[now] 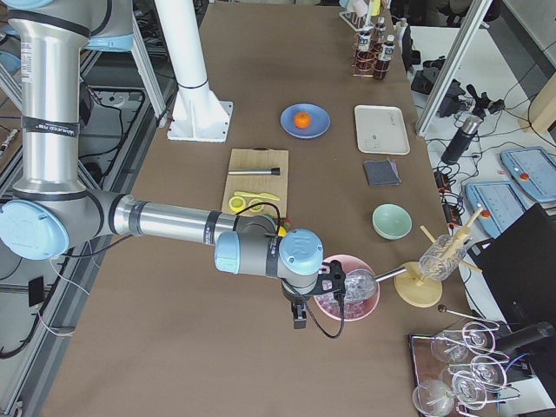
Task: Pick orange to plate
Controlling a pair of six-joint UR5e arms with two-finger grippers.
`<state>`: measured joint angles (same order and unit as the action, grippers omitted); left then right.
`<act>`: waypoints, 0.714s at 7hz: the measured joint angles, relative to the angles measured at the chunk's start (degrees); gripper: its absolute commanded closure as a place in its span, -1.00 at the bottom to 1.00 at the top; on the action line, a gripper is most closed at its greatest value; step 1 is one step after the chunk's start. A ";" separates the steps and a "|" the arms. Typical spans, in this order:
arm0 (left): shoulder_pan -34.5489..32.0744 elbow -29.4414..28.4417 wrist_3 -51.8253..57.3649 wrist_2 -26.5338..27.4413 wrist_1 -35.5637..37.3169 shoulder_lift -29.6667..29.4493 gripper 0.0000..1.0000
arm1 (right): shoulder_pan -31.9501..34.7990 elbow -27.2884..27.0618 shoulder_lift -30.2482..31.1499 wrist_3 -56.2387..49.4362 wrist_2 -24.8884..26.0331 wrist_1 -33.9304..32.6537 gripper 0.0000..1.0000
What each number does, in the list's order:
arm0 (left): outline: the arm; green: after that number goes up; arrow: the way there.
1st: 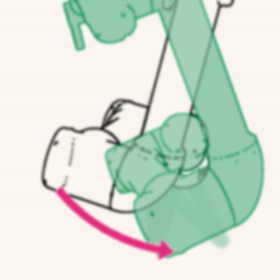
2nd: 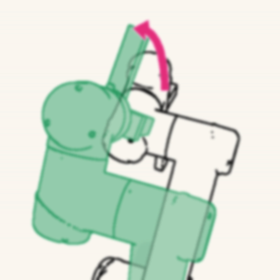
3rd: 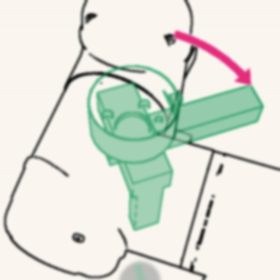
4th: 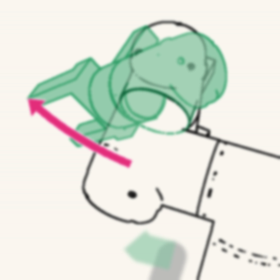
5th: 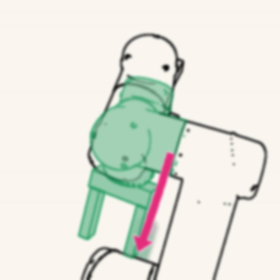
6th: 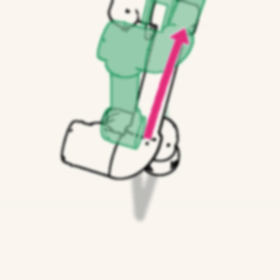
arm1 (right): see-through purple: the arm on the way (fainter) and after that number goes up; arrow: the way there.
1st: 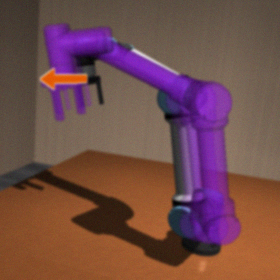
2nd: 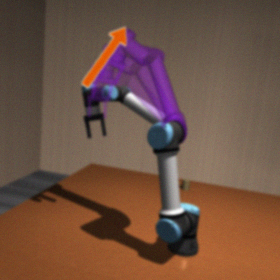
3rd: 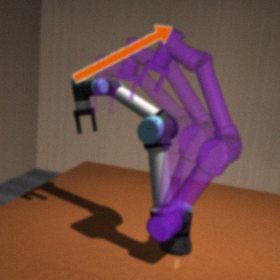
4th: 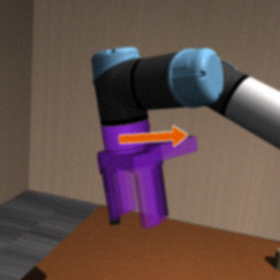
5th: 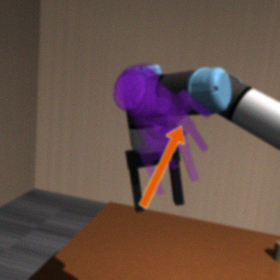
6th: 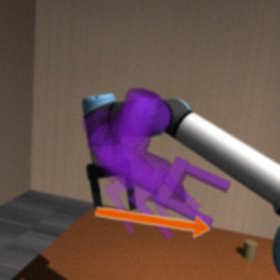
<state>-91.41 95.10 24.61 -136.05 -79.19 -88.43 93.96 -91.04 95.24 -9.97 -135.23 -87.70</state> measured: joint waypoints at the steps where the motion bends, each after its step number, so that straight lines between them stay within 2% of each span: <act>1: 0.00 -0.01 0.00 0.00 0.00 0.00 -0.96 | 0.00 -0.85 -0.24 0.02 -0.02 -1.85 -1.00; 3: 0.00 -0.02 0.00 0.00 0.00 0.01 -0.96 | 0.00 -3.45 -0.03 0.02 -0.03 -6.15 -1.00; 5: -0.04 0.19 0.00 0.00 0.00 0.01 -0.96 | -0.01 -4.28 0.97 -0.32 -0.03 -7.10 -1.00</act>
<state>-91.45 95.29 24.61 -136.05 -79.19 -88.42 93.94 -95.31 96.22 -10.29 -135.26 -94.80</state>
